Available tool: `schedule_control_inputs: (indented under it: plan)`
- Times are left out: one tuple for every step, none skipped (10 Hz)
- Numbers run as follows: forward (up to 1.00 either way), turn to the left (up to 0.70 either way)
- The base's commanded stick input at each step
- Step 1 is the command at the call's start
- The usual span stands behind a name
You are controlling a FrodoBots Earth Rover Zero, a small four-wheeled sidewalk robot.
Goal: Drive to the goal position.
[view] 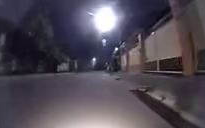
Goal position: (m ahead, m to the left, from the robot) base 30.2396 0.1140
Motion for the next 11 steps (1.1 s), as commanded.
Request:
schedule_control_inputs:
  plan:
    - [0.70,0.00]
    - [0.70,0.00]
    - [0.70,0.00]
    - [0.70,0.00]
    - [0.70,0.00]
    - [0.70,0.00]
    - [0.70,0.00]
    - [0.70,0.00]
    - [0.70,0.00]
    - [0.70,0.00]
    - [0.70,0.00]
